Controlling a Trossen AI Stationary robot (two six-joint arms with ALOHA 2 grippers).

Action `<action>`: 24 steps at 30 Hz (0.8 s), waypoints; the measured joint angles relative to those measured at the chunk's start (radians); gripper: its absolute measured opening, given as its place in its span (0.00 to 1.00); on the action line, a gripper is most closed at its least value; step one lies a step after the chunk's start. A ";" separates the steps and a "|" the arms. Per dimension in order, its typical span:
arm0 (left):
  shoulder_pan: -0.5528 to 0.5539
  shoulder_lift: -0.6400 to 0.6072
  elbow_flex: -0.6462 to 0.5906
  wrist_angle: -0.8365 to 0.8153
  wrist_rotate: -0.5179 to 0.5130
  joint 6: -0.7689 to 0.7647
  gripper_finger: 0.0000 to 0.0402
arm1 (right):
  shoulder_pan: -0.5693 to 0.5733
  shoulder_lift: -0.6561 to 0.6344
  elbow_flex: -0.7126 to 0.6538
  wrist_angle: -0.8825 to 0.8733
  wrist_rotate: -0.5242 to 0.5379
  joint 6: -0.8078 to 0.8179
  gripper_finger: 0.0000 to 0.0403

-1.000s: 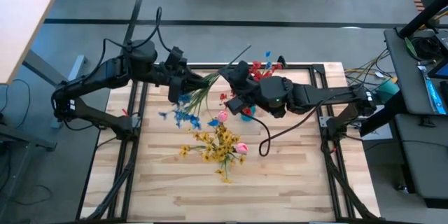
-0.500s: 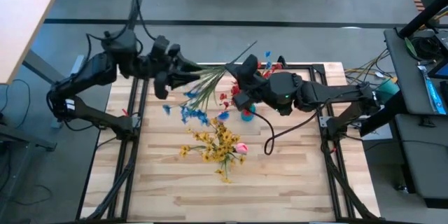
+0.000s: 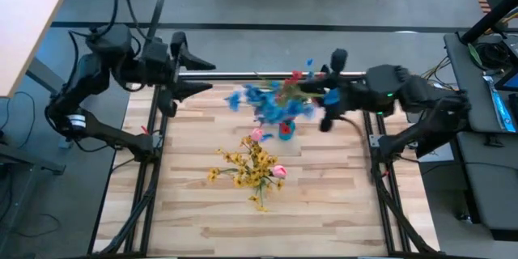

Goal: Sort flowers into vase by color
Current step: Put the blue flowers into the blue flower vase

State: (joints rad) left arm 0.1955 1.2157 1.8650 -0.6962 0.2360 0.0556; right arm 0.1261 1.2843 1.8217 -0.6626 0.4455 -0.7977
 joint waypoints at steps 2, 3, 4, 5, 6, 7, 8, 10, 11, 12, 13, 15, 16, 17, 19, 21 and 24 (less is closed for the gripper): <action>0.000 -0.001 -0.003 -0.053 -0.063 0.050 0.52 | 0.000 -0.029 -0.002 -0.058 -0.070 0.127 0.03; 0.000 -0.001 -0.013 -0.063 -0.092 0.066 0.52 | 0.000 -0.042 -0.008 -0.083 -0.108 0.182 0.03; 0.001 -0.002 -0.027 -0.070 -0.113 0.080 0.52 | 0.000 -0.054 -0.018 -0.101 -0.143 0.230 0.03; 0.001 -0.002 -0.045 -0.076 -0.128 0.090 0.52 | 0.000 -0.068 -0.038 -0.104 -0.173 0.273 0.03; 0.001 -0.002 -0.064 -0.080 -0.136 0.101 0.52 | 0.000 -0.081 -0.062 -0.101 -0.195 0.310 0.03; 0.001 -0.001 -0.085 -0.082 -0.138 0.120 0.52 | 0.001 -0.096 -0.091 -0.099 -0.212 0.336 0.03; 0.001 -0.002 -0.108 -0.081 -0.138 0.140 0.52 | 0.004 -0.111 -0.127 -0.087 -0.222 0.360 0.03; 0.001 -0.012 -0.161 -0.084 -0.137 0.167 0.52 | 0.015 -0.151 -0.214 -0.022 -0.238 0.392 0.03; 0.001 -0.022 -0.191 -0.077 -0.137 0.171 0.52 | 0.023 -0.174 -0.265 0.022 -0.240 0.404 0.03; 0.001 -0.034 -0.223 -0.064 -0.137 0.172 0.52 | 0.033 -0.199 -0.316 0.073 -0.240 0.413 0.02; 0.001 -0.048 -0.257 -0.049 -0.137 0.173 0.52 | 0.044 -0.224 -0.367 0.126 -0.241 0.419 0.02; 0.001 -0.081 -0.332 -0.001 -0.137 0.181 0.52 | 0.064 -0.276 -0.470 0.230 -0.240 0.437 0.02; 0.001 -0.097 -0.370 0.028 -0.137 0.183 0.52 | 0.069 -0.299 -0.517 0.279 -0.240 0.443 0.02; 0.001 -0.113 -0.406 0.054 -0.137 0.183 0.52 | 0.074 -0.324 -0.566 0.331 -0.239 0.452 0.02; 0.001 -0.147 -0.480 0.110 -0.138 0.178 0.52 | 0.077 -0.366 -0.659 0.437 -0.236 0.474 0.02; 0.001 -0.180 -0.548 0.166 -0.142 0.173 0.52 | 0.077 -0.404 -0.755 0.556 -0.233 0.496 0.02; 0.001 -0.218 -0.646 0.229 -0.144 0.173 0.52 | 0.078 -0.446 -0.898 0.753 -0.195 0.500 0.02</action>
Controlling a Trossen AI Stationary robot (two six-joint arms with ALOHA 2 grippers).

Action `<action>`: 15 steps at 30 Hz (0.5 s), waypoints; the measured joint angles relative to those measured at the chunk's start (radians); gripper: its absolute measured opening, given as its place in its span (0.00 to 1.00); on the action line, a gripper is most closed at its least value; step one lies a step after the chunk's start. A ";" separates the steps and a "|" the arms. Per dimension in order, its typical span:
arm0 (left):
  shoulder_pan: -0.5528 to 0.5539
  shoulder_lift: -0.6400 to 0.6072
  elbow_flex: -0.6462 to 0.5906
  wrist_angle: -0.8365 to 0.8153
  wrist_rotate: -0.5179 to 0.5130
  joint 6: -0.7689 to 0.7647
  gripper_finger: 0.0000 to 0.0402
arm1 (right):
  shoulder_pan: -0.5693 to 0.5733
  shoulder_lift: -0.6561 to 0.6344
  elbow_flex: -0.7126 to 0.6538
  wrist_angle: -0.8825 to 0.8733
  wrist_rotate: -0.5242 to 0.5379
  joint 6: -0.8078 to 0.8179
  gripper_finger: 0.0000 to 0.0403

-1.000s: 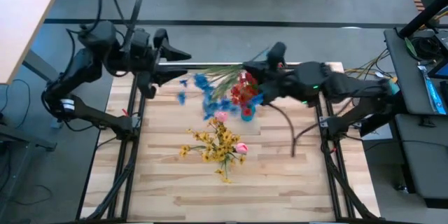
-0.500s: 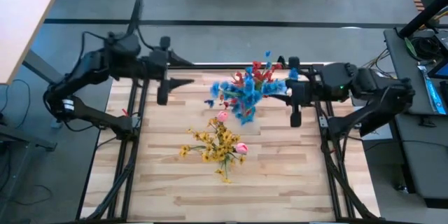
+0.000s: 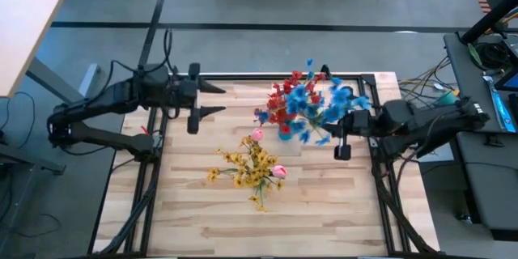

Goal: Sort flowers into vase by color
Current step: Put the blue flowers into the blue flower vase

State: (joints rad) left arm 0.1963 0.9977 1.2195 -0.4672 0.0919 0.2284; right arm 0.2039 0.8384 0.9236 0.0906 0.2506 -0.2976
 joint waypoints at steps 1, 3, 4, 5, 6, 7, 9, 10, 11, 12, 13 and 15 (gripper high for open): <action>0.000 -0.009 -0.034 0.026 -0.001 0.000 0.52 | 0.000 -0.007 -0.047 0.087 0.021 -0.009 0.02; 0.000 -0.024 -0.107 0.093 -0.001 -0.001 0.52 | -0.001 -0.013 -0.144 0.288 0.048 -0.022 0.02; 0.000 -0.030 -0.145 0.136 -0.001 -0.001 0.52 | -0.002 -0.013 -0.189 0.378 0.057 -0.034 0.02; 0.000 -0.035 -0.182 0.180 -0.001 -0.001 0.52 | -0.002 -0.011 -0.230 0.458 0.065 -0.041 0.02; 0.000 -0.039 -0.220 0.223 -0.001 -0.001 0.52 | -0.001 -0.006 -0.269 0.536 0.070 -0.042 0.02; 0.002 -0.042 -0.260 0.269 -0.001 -0.001 0.52 | -0.001 -0.005 -0.304 0.600 0.073 -0.042 0.02; 0.003 -0.044 -0.338 0.363 -0.002 -0.001 0.52 | -0.001 0.003 -0.369 0.713 0.096 -0.042 0.02; 0.003 -0.044 -0.376 0.405 -0.002 -0.001 0.52 | -0.001 0.009 -0.394 0.768 0.113 -0.043 0.02; 0.003 -0.044 -0.410 0.445 -0.002 -0.003 0.52 | -0.001 0.013 -0.423 0.819 0.129 -0.042 0.02; 0.003 -0.043 -0.445 0.491 -0.002 -0.005 0.52 | -0.001 0.019 -0.448 0.867 0.138 -0.042 0.02; 0.003 -0.041 -0.477 0.542 -0.003 -0.009 0.52 | -0.002 0.029 -0.468 0.926 0.141 -0.043 0.02; 0.003 -0.032 -0.536 0.642 -0.003 -0.023 0.52 | -0.001 0.053 -0.501 1.049 0.144 -0.042 0.02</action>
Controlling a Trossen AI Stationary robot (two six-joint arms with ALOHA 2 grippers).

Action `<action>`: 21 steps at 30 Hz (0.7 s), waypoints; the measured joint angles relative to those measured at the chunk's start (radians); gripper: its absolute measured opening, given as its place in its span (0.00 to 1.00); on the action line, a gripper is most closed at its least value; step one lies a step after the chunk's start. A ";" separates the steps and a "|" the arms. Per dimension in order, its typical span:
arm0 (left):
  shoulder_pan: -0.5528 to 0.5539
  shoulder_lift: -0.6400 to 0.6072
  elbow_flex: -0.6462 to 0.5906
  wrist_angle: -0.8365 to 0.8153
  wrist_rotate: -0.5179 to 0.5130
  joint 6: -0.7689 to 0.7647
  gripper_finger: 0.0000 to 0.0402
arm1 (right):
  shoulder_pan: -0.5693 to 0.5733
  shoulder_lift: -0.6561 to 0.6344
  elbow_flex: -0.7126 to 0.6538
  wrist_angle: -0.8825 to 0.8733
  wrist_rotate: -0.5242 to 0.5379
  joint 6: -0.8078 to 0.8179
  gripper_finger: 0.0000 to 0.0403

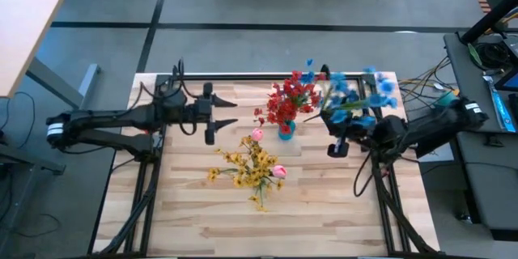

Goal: Sort flowers into vase by color
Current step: Put the blue flowers into the blue flower vase

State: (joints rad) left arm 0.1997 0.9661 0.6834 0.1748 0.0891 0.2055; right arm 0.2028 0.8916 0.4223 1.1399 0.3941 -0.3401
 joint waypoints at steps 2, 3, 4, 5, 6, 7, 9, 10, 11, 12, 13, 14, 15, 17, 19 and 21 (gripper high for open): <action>0.000 0.018 -0.052 0.101 -0.001 -0.009 0.52 | 0.000 0.032 -0.018 0.096 0.000 0.000 0.02; 0.000 0.030 -0.073 0.149 -0.001 -0.015 0.52 | 0.000 0.048 -0.023 0.123 0.000 0.000 0.02; 0.000 0.043 -0.091 0.199 -0.002 -0.023 0.52 | 0.000 0.064 -0.024 0.138 0.001 0.000 0.02; 0.000 0.059 -0.106 0.249 -0.002 -0.032 0.52 | 0.000 0.081 -0.024 0.144 0.001 0.001 0.02; 0.000 0.075 -0.118 0.287 -0.002 -0.038 0.52 | 0.000 0.098 -0.024 0.147 0.001 0.009 0.02; 0.000 0.091 -0.129 0.315 -0.002 -0.041 0.52 | 0.000 0.116 -0.024 0.150 0.001 0.024 0.02; 0.000 0.128 -0.141 0.337 -0.002 -0.051 0.52 | 0.000 0.153 -0.025 0.157 0.001 0.047 0.02; 0.000 0.148 -0.142 0.343 -0.002 -0.053 0.52 | 0.000 0.170 -0.028 0.166 0.006 0.054 0.02; 0.000 0.164 -0.142 0.351 -0.002 -0.057 0.52 | 0.000 0.187 -0.035 0.189 0.018 0.058 0.02; 0.000 0.181 -0.142 0.361 -0.003 -0.057 0.52 | 0.000 0.202 -0.044 0.218 0.025 0.060 0.02; 0.000 0.196 -0.142 0.368 -0.003 -0.058 0.52 | 0.000 0.217 -0.061 0.260 0.026 0.062 0.02; 0.000 0.212 -0.142 0.373 -0.003 -0.058 0.52 | 0.000 0.230 -0.082 0.311 0.028 0.067 0.02; 0.001 0.226 -0.142 0.375 -0.003 -0.060 0.52 | 0.000 0.244 -0.107 0.369 0.029 0.075 0.02; 0.003 0.248 -0.142 0.374 -0.003 -0.070 0.52 | 0.000 0.265 -0.153 0.433 0.030 0.090 0.02; 0.008 0.265 -0.142 0.375 -0.003 -0.085 0.52 | 0.000 0.268 -0.173 0.423 0.051 0.105 0.02; 0.012 0.283 -0.142 0.376 -0.003 -0.093 0.52 | 0.000 0.286 -0.179 0.435 0.070 0.108 0.02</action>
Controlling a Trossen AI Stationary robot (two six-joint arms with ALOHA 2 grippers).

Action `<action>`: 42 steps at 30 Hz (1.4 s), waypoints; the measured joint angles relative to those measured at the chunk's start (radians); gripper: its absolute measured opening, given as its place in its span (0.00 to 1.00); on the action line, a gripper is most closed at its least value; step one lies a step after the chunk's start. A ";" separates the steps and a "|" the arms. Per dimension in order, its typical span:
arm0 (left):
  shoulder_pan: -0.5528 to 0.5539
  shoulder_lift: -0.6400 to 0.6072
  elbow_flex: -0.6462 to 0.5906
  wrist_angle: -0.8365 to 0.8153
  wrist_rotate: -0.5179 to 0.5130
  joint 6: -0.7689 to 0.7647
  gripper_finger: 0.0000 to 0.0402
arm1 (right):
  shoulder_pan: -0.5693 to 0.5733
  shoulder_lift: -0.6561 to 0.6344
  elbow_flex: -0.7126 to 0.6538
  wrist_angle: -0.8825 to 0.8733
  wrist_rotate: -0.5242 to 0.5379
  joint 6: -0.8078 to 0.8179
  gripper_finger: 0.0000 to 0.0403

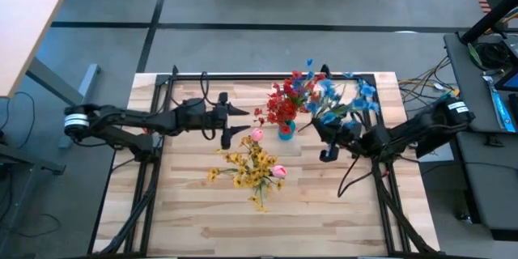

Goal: Sort flowers into vase by color
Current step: Put the blue flowers into the blue flower vase

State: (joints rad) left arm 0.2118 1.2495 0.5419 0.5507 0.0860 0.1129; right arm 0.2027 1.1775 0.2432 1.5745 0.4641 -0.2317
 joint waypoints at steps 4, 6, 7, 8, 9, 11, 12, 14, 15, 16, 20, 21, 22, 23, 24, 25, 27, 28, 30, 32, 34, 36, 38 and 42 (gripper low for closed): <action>0.011 0.040 0.000 0.006 0.000 -0.008 0.52 | 0.000 0.032 -0.003 -0.002 0.006 -0.030 0.02; 0.012 0.072 -0.001 0.023 0.000 -0.018 0.52 | 0.000 0.050 -0.004 -0.002 0.008 -0.050 0.02; 0.013 0.090 -0.001 0.037 0.000 -0.021 0.52 | 0.000 0.061 -0.006 -0.002 0.008 -0.060 0.02; 0.013 0.108 -0.001 0.048 0.000 -0.026 0.52 | 0.000 0.074 -0.007 -0.002 0.008 -0.071 0.02; 0.013 0.128 -0.001 0.066 0.001 -0.027 0.52 | -0.001 0.085 -0.007 -0.002 0.008 -0.072 0.02; 0.013 0.171 0.000 0.107 0.001 -0.029 0.52 | -0.009 0.105 -0.011 -0.005 0.007 -0.063 0.02; 0.013 0.192 0.000 0.121 0.001 -0.033 0.52 | -0.016 0.116 -0.011 -0.003 0.007 -0.042 0.02; 0.013 0.240 0.000 0.172 0.001 -0.037 0.52 | -0.037 0.136 -0.015 -0.005 0.008 0.019 0.02; 0.013 0.263 0.000 0.194 0.001 -0.043 0.52 | -0.047 0.148 -0.016 -0.004 0.005 0.056 0.02; 0.013 0.286 0.000 0.220 0.001 -0.051 0.52 | -0.056 0.158 -0.018 -0.002 -0.008 0.085 0.02; 0.015 0.373 0.000 0.323 0.001 -0.075 0.52 | -0.077 0.180 -0.020 -0.003 -0.082 0.126 0.02; 0.015 0.392 0.003 0.344 0.001 -0.079 0.52 | -0.077 0.180 -0.020 -0.005 -0.082 0.121 0.02; 0.015 0.410 0.006 0.358 0.001 -0.079 0.52 | -0.077 0.180 -0.020 -0.004 -0.082 0.112 0.02; 0.015 0.428 0.011 0.375 0.001 -0.081 0.52 | -0.077 0.181 -0.020 -0.002 -0.082 0.106 0.02; 0.015 0.444 0.018 0.390 0.001 -0.086 0.52 | -0.077 0.181 -0.020 -0.002 -0.082 0.101 0.02; 0.015 0.460 0.028 0.402 0.002 -0.093 0.52 | -0.078 0.180 -0.020 -0.004 -0.081 0.096 0.02; 0.015 0.489 0.050 0.410 0.002 -0.104 0.52 | -0.081 0.181 -0.022 -0.003 -0.083 0.094 0.02; 0.015 0.503 0.061 0.410 0.003 -0.106 0.52 | -0.084 0.182 -0.026 -0.003 -0.083 0.097 0.02; 0.015 0.536 0.084 0.410 0.010 -0.109 0.52 | -0.084 0.182 -0.037 -0.003 -0.095 0.100 0.02; 0.015 0.564 0.101 0.408 0.033 -0.116 0.52 | -0.084 0.184 -0.050 -0.003 -0.109 0.099 0.02; 0.014 0.589 0.117 0.422 0.062 -0.119 0.52 | -0.084 0.186 -0.063 -0.005 -0.127 0.085 0.02; 0.014 0.610 0.123 0.453 0.065 -0.119 0.52 | -0.084 0.191 -0.066 -0.003 -0.131 0.072 0.02; 0.014 0.627 0.128 0.479 0.063 -0.119 0.52 | -0.087 0.193 -0.067 -0.006 -0.131 0.053 0.02; 0.015 0.649 0.135 0.514 0.056 -0.121 0.52 | -0.120 0.193 -0.042 -0.004 -0.126 0.013 0.02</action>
State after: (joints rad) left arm 0.2264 1.8982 0.6768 1.0651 0.1419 -0.0078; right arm 0.0825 1.3701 0.2010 1.5703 0.3386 -0.2184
